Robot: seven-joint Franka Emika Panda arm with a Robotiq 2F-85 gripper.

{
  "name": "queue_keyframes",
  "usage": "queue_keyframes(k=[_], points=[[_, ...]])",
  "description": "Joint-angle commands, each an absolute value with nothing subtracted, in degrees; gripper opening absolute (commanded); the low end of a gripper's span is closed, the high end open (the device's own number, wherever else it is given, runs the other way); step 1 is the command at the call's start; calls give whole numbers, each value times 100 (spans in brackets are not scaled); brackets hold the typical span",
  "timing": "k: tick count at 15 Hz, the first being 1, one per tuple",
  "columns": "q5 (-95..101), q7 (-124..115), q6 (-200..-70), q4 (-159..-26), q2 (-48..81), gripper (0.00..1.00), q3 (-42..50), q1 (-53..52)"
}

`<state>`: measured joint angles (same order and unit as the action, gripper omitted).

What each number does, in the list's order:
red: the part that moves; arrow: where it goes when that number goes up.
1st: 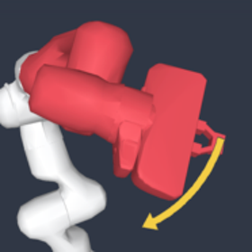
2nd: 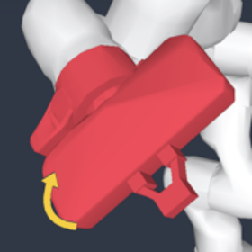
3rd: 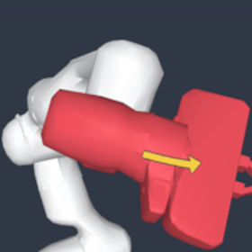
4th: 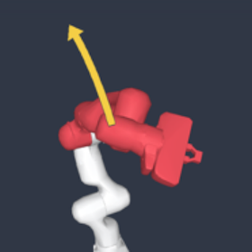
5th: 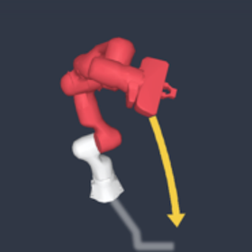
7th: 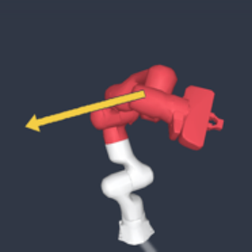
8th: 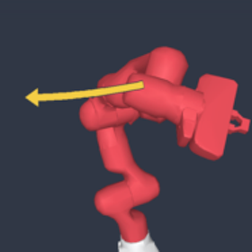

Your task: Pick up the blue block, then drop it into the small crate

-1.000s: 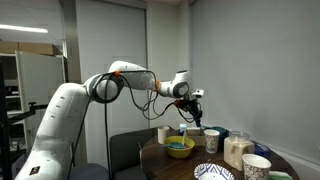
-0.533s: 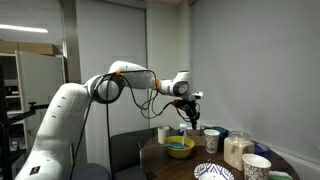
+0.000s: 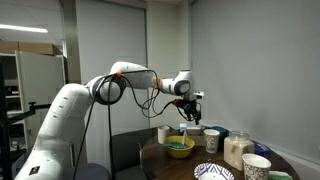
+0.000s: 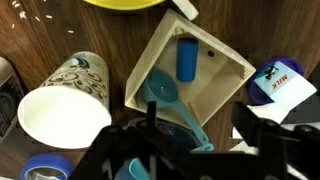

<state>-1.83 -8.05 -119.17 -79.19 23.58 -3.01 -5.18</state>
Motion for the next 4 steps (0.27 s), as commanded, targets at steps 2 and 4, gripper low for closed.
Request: queue_keyframes(k=[2, 4], points=[[-192, -778, -11895, -7898, 2355, 90, -272, -518], [-191, -778, -11895, -7900, 2369, 99, -274, -526]])
